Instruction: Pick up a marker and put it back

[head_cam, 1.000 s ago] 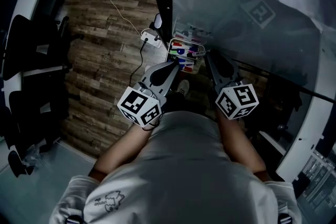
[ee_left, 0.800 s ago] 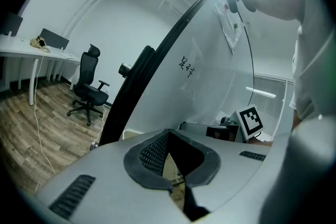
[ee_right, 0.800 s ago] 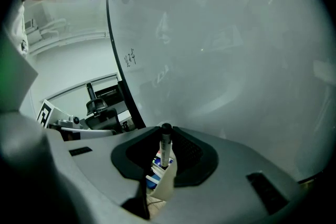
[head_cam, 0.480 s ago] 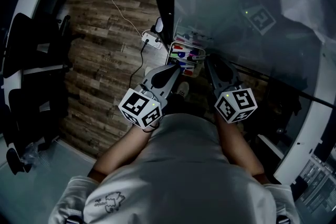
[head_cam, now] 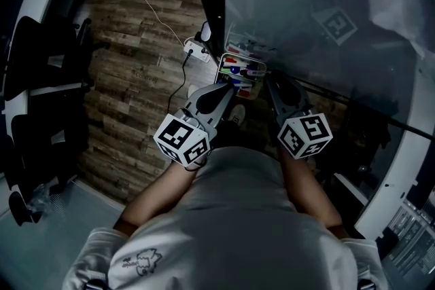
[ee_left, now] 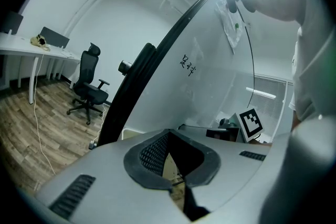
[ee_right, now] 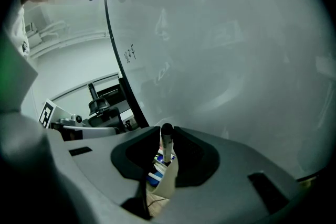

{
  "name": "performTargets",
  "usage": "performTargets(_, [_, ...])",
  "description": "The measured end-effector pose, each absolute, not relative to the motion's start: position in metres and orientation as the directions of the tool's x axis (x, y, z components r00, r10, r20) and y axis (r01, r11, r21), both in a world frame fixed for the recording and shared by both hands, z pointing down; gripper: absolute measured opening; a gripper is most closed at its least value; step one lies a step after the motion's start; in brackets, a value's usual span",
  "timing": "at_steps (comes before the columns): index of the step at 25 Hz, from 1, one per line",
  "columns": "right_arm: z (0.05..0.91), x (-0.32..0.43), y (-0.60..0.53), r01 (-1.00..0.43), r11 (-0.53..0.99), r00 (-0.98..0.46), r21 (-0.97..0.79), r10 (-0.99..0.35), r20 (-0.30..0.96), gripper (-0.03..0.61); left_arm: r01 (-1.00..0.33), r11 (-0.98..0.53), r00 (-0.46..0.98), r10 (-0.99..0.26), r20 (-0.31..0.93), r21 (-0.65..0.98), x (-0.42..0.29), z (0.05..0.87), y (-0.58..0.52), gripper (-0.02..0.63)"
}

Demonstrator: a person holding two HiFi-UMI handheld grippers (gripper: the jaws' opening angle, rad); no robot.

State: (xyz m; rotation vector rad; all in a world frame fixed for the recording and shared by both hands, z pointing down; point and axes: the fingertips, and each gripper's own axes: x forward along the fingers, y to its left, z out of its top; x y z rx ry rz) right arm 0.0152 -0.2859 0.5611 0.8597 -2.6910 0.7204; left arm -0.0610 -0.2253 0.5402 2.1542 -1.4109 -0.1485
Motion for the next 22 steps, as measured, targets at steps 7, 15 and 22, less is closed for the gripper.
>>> performTargets(7, [0.56,0.016,-0.282,-0.591,0.706,-0.805,-0.39,-0.482,0.347,0.08,-0.814,-0.299,0.443,-0.874,0.2,0.499,-0.06,0.538,-0.221,0.005])
performTargets(15, [0.553,0.023,-0.278,-0.6,0.703,-0.799,-0.382,-0.502,0.332,0.08,-0.813,-0.302,0.443,-0.876,0.191,0.498,-0.058,0.536,-0.214,0.005])
performTargets(22, [0.549,0.032,-0.278,-0.611,0.703,-0.791,-0.365,-0.517,0.328,0.08,-0.817,-0.315,0.446,-0.876,0.183,0.483,-0.052,0.531,-0.212,0.005])
